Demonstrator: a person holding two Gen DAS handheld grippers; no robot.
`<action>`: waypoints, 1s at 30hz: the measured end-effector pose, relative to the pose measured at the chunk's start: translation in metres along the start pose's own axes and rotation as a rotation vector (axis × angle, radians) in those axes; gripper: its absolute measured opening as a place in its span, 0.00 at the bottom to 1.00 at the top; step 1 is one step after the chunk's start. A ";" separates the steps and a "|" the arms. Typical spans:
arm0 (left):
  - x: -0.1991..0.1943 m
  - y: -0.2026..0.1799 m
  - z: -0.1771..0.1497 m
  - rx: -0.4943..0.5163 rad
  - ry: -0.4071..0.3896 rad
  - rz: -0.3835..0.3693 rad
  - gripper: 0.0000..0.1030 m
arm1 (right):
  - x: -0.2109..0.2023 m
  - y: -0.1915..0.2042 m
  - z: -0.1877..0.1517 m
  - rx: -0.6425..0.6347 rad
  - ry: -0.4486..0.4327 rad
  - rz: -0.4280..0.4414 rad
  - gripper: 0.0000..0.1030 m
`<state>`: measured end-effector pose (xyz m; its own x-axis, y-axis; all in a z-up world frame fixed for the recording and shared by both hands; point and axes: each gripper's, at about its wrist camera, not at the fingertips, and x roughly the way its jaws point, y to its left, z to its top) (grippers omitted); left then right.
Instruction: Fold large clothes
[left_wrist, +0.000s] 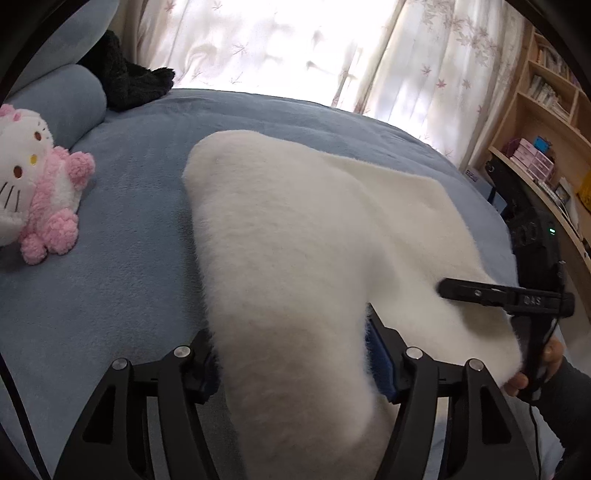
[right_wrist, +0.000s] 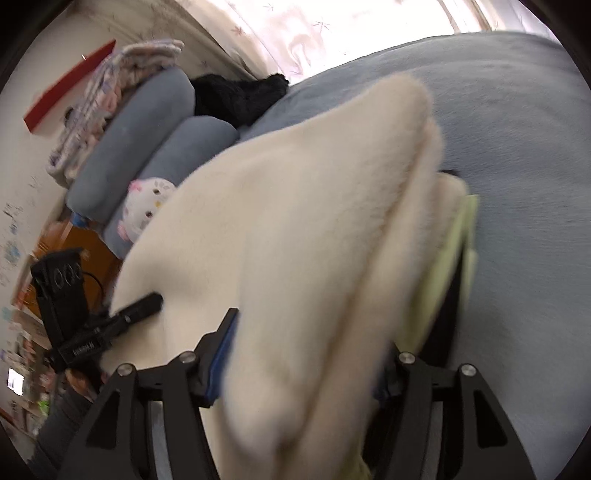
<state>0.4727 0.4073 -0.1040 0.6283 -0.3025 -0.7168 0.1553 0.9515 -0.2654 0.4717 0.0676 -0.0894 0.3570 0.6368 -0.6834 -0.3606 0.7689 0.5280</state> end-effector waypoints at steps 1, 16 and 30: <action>-0.003 -0.003 -0.002 -0.004 0.004 0.016 0.63 | -0.005 0.006 0.001 -0.011 0.005 -0.034 0.59; -0.080 -0.075 -0.027 0.084 -0.046 0.120 0.09 | -0.073 0.092 -0.058 -0.211 -0.149 -0.121 0.29; -0.049 -0.060 -0.053 0.012 0.021 0.190 0.01 | -0.039 0.056 -0.071 -0.118 -0.030 -0.256 0.00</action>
<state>0.3923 0.3623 -0.0877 0.6309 -0.1184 -0.7667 0.0448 0.9922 -0.1164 0.3760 0.0815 -0.0692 0.4742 0.4251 -0.7710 -0.3528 0.8941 0.2760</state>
